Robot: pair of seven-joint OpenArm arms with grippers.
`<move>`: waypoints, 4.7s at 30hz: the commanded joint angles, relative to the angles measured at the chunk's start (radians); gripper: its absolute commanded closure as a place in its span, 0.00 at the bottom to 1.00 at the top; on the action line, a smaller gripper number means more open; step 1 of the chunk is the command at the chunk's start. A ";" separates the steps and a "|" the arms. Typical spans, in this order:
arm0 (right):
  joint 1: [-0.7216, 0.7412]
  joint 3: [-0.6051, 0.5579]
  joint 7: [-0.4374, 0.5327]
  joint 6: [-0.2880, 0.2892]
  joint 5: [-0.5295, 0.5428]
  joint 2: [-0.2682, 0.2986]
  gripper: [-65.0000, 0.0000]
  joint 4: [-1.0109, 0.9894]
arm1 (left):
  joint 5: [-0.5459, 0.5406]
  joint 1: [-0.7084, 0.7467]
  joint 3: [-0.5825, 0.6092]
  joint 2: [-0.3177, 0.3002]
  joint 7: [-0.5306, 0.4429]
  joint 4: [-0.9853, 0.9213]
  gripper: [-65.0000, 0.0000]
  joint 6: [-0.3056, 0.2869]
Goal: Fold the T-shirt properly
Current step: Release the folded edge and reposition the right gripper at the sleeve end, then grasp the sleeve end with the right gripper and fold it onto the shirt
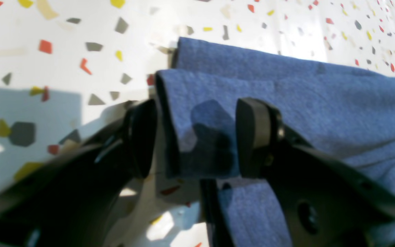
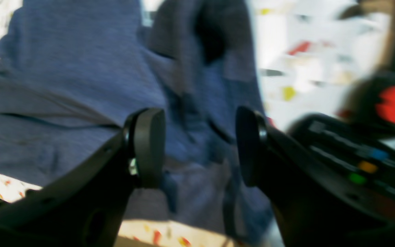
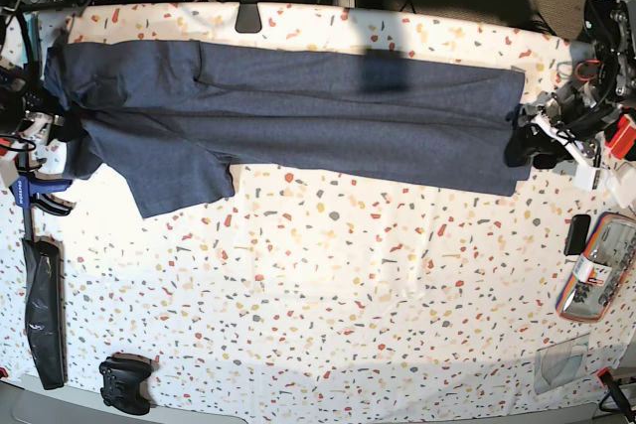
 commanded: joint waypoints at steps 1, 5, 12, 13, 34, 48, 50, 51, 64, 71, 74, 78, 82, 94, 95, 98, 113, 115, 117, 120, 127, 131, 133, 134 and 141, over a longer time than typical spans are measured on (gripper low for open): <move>0.014 0.008 0.017 0.005 0.019 0.042 0.49 0.016 | -0.022 -0.013 -0.007 -0.018 -0.026 0.019 0.46 -0.008; 0.050 0.008 0.017 0.005 0.032 0.086 0.49 0.016 | -0.022 -0.013 -0.007 -0.018 -0.029 0.019 0.46 -0.008; 0.179 0.006 0.105 0.005 0.120 0.065 0.49 0.014 | -0.022 -0.013 -0.007 -0.017 -0.029 0.019 0.46 -0.008; 0.193 0.003 0.106 0.005 0.114 0.051 0.49 0.013 | -0.022 -0.013 -0.007 -0.017 -0.029 0.019 0.46 -0.008; 0.555 -0.403 0.239 0.005 -0.209 -0.083 0.49 -0.388 | -0.022 -0.013 -0.007 -0.017 -0.028 0.019 0.46 -0.008; 0.610 -0.435 0.260 0.005 -0.400 -0.143 0.49 -0.626 | -0.022 -0.013 -0.007 -0.017 -0.025 0.019 0.46 -0.008; 0.610 -0.436 0.251 0.005 -0.388 -0.146 0.50 -0.632 | -0.022 -0.013 -0.007 -0.017 -0.025 0.019 0.46 -0.008; 0.610 -0.436 0.240 0.005 -0.386 -0.148 0.53 -0.632 | -0.021 -0.013 -0.007 -0.018 -0.024 0.019 0.46 -0.008; 0.610 -0.436 0.158 0.005 -0.256 -0.148 0.88 -0.632 | -0.021 -0.013 -0.007 -0.017 -0.024 0.019 0.46 -0.008; 0.610 -0.436 0.159 0.005 -0.262 -0.140 1.00 -0.600 | -0.021 -0.013 -0.007 -0.017 -0.021 0.019 0.46 -0.008; 0.610 -0.436 0.141 0.005 -0.260 -0.137 1.00 -0.529 | -0.021 -0.013 -0.007 -0.017 -0.021 0.019 0.46 -0.008; 0.586 -0.439 0.003 0.005 -0.123 -0.143 1.00 -0.395 | -0.017 -0.013 -0.007 -0.017 -0.021 0.019 0.46 -0.008; 0.469 -0.441 0.004 0.005 -0.049 -0.143 1.00 -0.206 | -0.010 -0.013 -0.007 -0.017 -0.021 0.019 0.46 -0.008; 0.043 -0.441 0.005 0.005 0.059 -0.143 1.00 0.372 | -0.010 -0.013 -0.007 -0.017 -0.021 0.019 0.46 -0.008; 0.017 -0.441 0.005 0.005 0.059 -0.143 1.00 0.401 | -0.010 -0.013 -0.007 -0.017 -0.021 0.019 0.46 -0.008; -0.045 -0.441 0.005 0.005 0.059 -0.143 1.00 0.459 | -0.010 -0.013 -0.007 -0.017 -0.021 0.019 0.46 -0.008; -0.185 -0.441 0.008 0.005 0.068 -0.143 1.00 0.503 | -0.011 -0.013 -0.007 -0.017 -0.021 0.019 0.45 -0.008; -0.185 -0.441 0.004 0.005 0.104 -0.142 1.00 0.503 | -0.010 -0.013 -0.007 -0.017 -0.021 0.019 0.45 -0.008; -0.185 -0.441 0.004 0.005 0.144 -0.143 1.00 0.503 | -0.011 -0.013 -0.007 -0.017 -0.021 0.019 0.45 -0.008; -0.182 -0.441 0.004 0.005 0.183 -0.142 0.80 0.503 | -0.011 -0.013 -0.007 -0.017 -0.021 0.019 0.45 -0.008; -0.182 -0.441 -0.113 0.005 0.386 -0.142 0.53 0.503 | -0.011 -0.013 -0.007 -0.018 -0.021 0.019 0.45 -0.008; -0.179 -0.427 -0.113 0.005 0.417 -0.143 0.53 0.503 | -0.012 -0.013 -0.008 -0.018 -0.017 0.019 0.45 -0.008; -0.171 -0.407 -0.098 0.005 0.401 -0.143 0.53 0.503 | -0.024 -0.013 -0.008 -0.026 0.004 0.019 0.45 -0.008; -0.165 -0.394 -0.090 0.005 0.386 -0.143 0.53 0.503 | -0.035 -0.013 -0.008 -0.034 0.015 0.019 0.45 -0.008; -0.129 -0.257 -0.063 0.005 0.362 -0.143 0.53 0.503 | -0.235 -0.013 -0.007 -0.086 0.217 0.007 0.45 -0.008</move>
